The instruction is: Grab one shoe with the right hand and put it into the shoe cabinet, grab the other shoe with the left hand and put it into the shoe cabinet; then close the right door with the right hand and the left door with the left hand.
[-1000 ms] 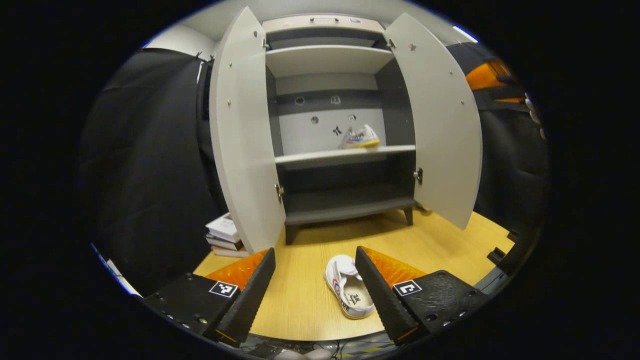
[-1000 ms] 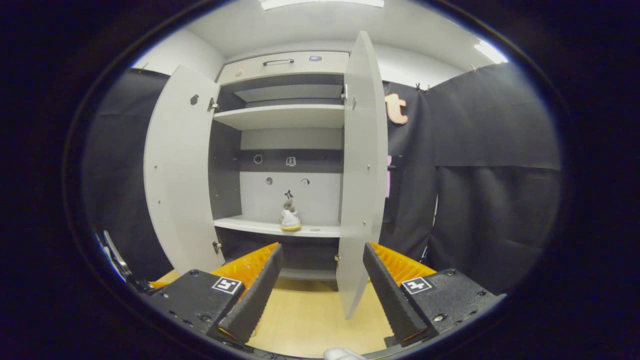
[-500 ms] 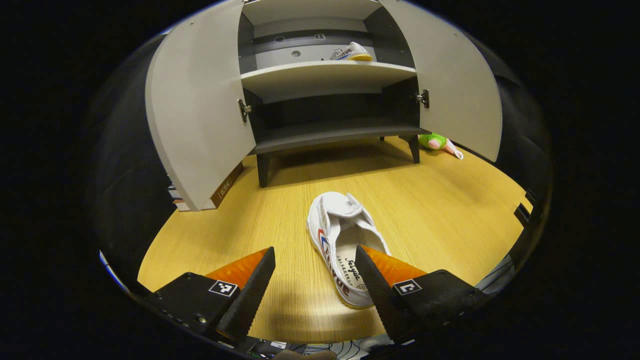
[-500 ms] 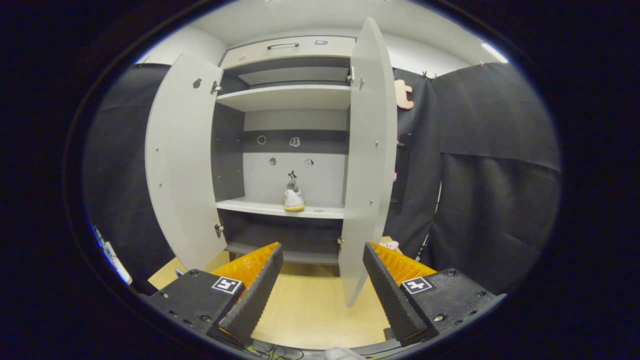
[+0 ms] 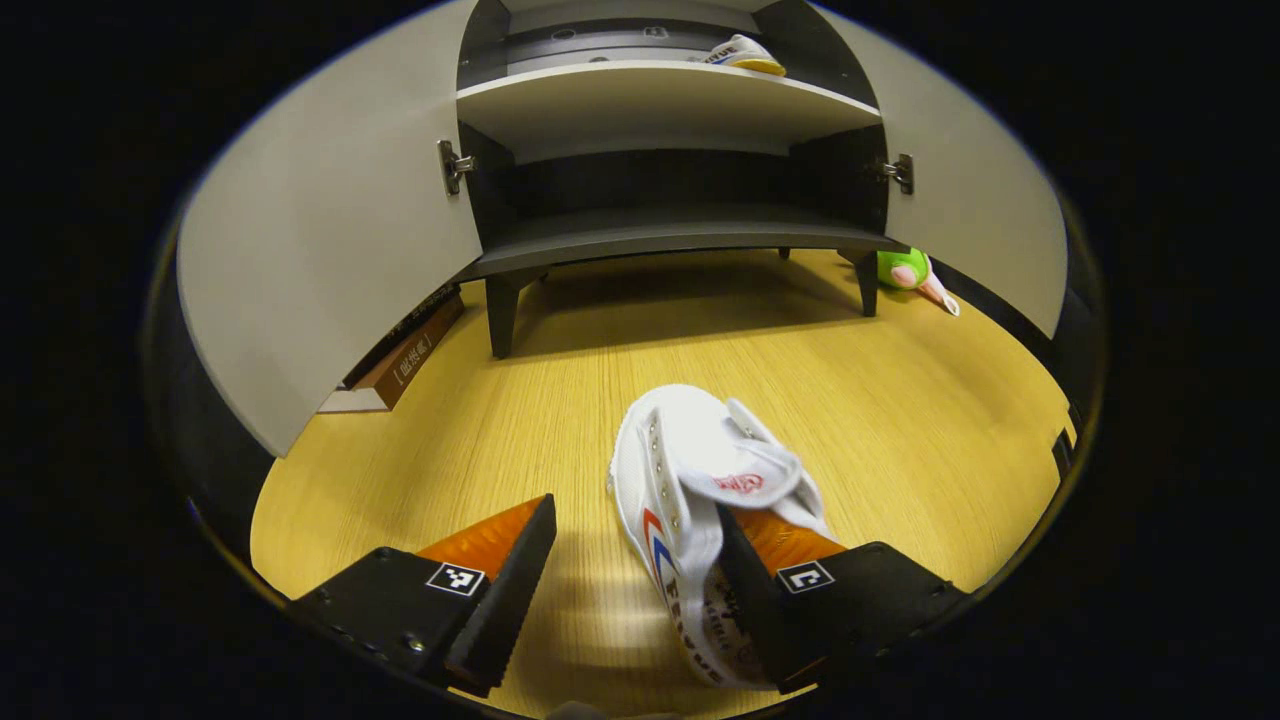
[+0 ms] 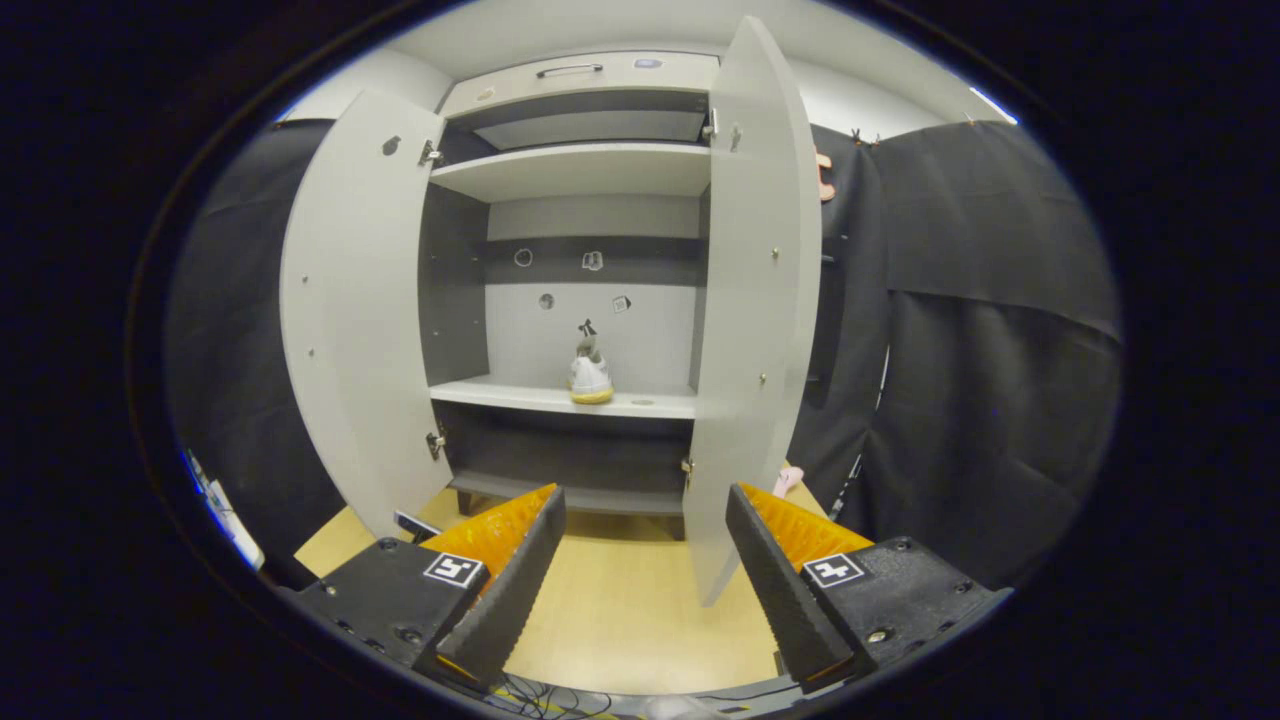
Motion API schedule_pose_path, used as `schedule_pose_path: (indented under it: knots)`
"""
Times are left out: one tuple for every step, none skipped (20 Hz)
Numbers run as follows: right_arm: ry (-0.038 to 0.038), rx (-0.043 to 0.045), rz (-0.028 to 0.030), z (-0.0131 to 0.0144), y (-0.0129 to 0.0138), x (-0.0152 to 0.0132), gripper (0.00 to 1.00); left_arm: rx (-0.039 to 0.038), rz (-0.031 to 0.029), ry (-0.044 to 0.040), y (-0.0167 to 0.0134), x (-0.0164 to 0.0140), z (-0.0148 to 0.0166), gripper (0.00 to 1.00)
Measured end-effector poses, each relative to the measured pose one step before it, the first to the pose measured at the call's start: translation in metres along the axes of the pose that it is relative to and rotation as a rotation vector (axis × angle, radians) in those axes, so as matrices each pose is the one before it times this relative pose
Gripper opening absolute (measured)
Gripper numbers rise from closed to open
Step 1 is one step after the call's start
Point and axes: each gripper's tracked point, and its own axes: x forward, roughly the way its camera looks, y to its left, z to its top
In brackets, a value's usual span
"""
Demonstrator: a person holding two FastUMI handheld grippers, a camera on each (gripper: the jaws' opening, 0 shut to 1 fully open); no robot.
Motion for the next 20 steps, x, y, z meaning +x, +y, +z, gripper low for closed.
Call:
schedule_pose_path:
  knots:
    - [0.00096, -0.00051, -0.00145, 0.00052, -0.0001, 0.00155, 1.0, -0.00152, -0.00465, 0.00606, 0.00003, 0.00608, 0.00349, 0.83]
    - [-0.00077, -0.00412, 0.00132, 0.00075, -0.00046, 0.00102, 1.0, -0.00387, -0.00635, -0.00072, -0.00222, 0.00607, 0.00159, 0.78]
    - [-0.00087, -0.00604, -0.0004, 0.00076, 0.00024, 0.002, 1.0, -0.00519, -0.01194, 0.00671, -0.00506, -0.00118, 0.00027, 0.62]
    - [-0.00056, -0.00359, -0.00096, 0.00052, -0.00148, 0.00204, 1.0, 0.00987, 0.00394, -0.00511, -0.00325, -0.00103, 0.00109, 0.4]
    - [0.00018, 0.00228, 0.00195, 0.00048, -0.00006, 0.00137, 1.0, 0.01843, -0.00047, -0.00218, -0.00271, 0.00187, 0.0012, 0.28]
    - [-0.00203, 0.00507, 0.00276, 0.00132, 0.00004, 0.00135, 1.0, 0.02791, 0.02988, -0.00886, 0.00565, 0.00222, 0.00339, 0.29]
    - [-0.00076, 0.00113, 0.00236, -0.00004, -0.00026, 0.00051, 1.0, 0.00657, 0.02155, 0.02482, 0.0044, 0.00032, -0.00397, 0.11]
    - [-0.00188, -0.00111, 0.00153, 0.00028, -0.00138, 0.00046, 1.0, -0.00308, -0.00464, 0.0016, 0.00017, -0.00052, 0.00177, 0.24]
    - [-0.00531, -0.00026, 0.00125, 0.00101, -0.00089, 0.00067, 1.0, -0.00768, -0.00347, 0.01662, -0.00064, 0.00174, -0.00119, 0.17]
    - [0.0036, -0.00104, 0.00644, -0.0004, 0.00006, 0.00105, 1.0, -0.01086, -0.00768, 0.01453, -0.00109, -0.00212, 0.00088, 0.13]
    - [-0.00028, 0.00229, 0.00768, -0.00035, 0.00101, 0.00071, 1.0, -0.01907, -0.01189, 0.02022, -0.00102, -0.00357, 0.00038, 0.03]
    - [-0.00256, 0.00294, 0.00859, 0.00156, 0.00013, 0.00097, 1.0, -0.01081, -0.00226, -0.00712, -0.0025, -0.00625, 0.00627, 0.02]
    - [-0.00348, 0.00178, 0.01111, 0.00169, 0.0012, -0.00091, 1.0, 0.00471, 0.00449, -0.01344, 0.00047, -0.0055, 0.00981, 0.03]
    - [-0.00859, 0.00083, 0.00966, 0.00327, 0.00021, 0.0006, 1.0, 0.01435, 0.0108, -0.02189, 0.00146, -0.00747, 0.01451, 0.02]
    - [-0.01107, -0.00054, 0.00888, 0.00304, 0.00078, 0.00088, 1.0, 0.01529, 0.00445, -0.03474, 0.00172, -0.00597, 0.01735, 0.02]
    - [-0.01266, -0.00266, 0.00847, 0.0036, 0.00021, 0.00019, 1.0, 0.00756, 0.00659, -0.02724, 0.00137, -0.00845, 0.0167, 0.13]
    - [-0.00908, -0.00385, 0.00829, 0.00166, 0.00004, 0.0003, 1.0, -0.00483, 0.00359, -0.03017, 0.00123, -0.00839, 0.01708, 0.13]
    - [-0.00359, 0.00085, 0.01149, 0.00146, 0.00061, 0.00012, 1.0, -0.01349, 0.00507, -0.03098, 0.00074, -0.00969, 0.0187, 0.13]
    - [-0.00442, 0.00272, 0.01365, 0.00104, 0.00201, -0.0005, 1.0, -0.01559, 0.00587, -0.02487, 0.00152, -0.00892, 0.01831, 0.13]
    - [-0.00695, 0.00119, 0.0193, 0.0024, 0.00219, -0.00047, 1.0, -0.01526, 0.0093, -0.01971, 0.00312, -0.00653, 0.01828, 0.02]
